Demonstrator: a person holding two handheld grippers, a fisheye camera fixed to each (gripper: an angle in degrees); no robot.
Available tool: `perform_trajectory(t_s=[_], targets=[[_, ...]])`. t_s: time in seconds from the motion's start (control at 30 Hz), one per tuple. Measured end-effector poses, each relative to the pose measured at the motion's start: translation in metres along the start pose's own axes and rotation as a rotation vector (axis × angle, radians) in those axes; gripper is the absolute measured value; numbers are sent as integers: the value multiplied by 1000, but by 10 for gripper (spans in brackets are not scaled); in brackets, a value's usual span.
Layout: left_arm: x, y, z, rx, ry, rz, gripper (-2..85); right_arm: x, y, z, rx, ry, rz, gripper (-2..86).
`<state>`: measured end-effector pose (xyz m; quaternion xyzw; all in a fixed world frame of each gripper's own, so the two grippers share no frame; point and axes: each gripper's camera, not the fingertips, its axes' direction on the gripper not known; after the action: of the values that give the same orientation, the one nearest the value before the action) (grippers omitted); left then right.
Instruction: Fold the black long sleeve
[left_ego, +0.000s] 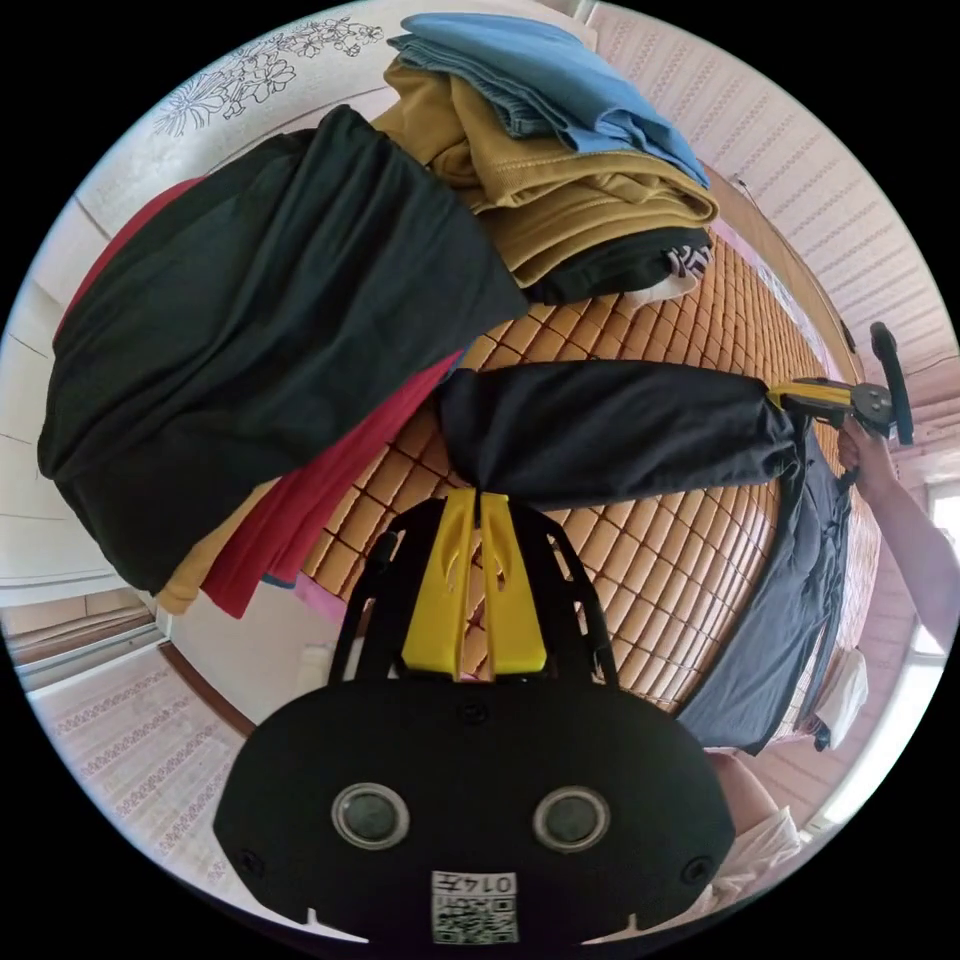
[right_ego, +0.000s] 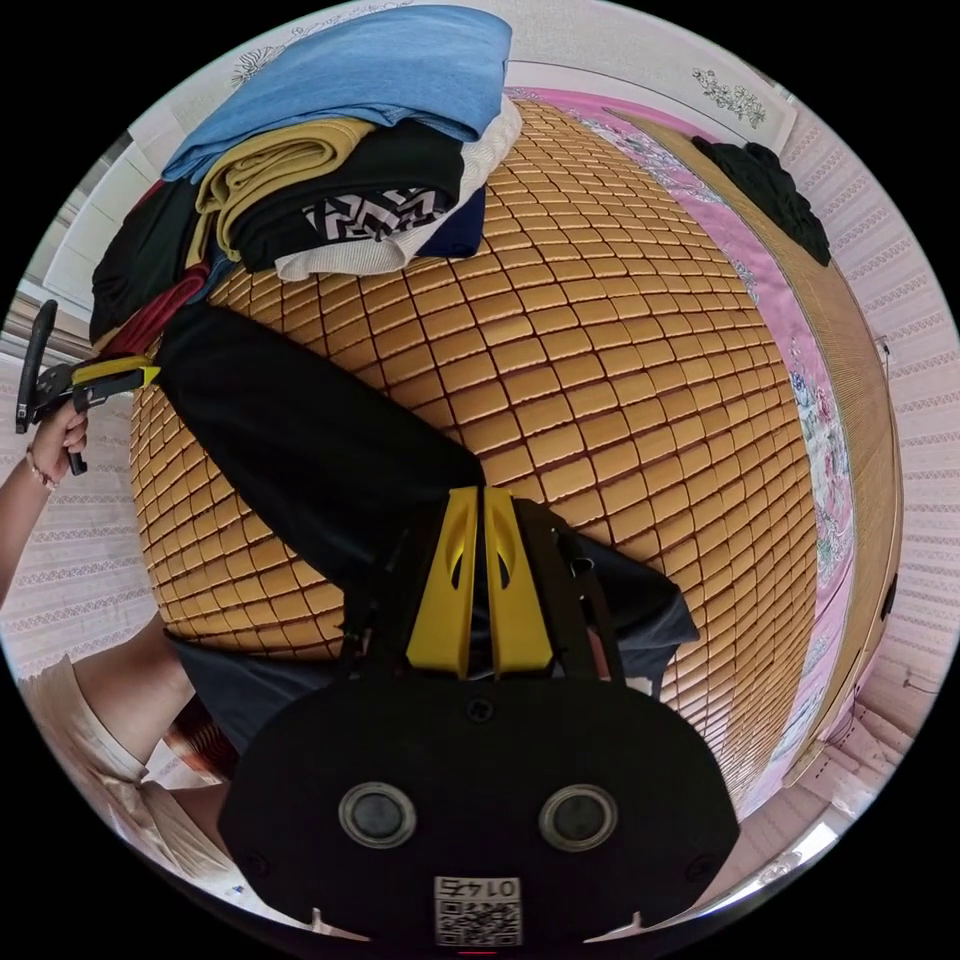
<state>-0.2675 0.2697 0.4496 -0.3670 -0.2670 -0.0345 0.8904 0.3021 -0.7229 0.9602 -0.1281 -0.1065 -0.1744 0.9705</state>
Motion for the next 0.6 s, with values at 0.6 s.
perform_trajectory(t_s=[0.6], targets=[[36, 32, -25, -13, 73, 50, 44, 38, 191, -48, 88, -48, 236, 59]])
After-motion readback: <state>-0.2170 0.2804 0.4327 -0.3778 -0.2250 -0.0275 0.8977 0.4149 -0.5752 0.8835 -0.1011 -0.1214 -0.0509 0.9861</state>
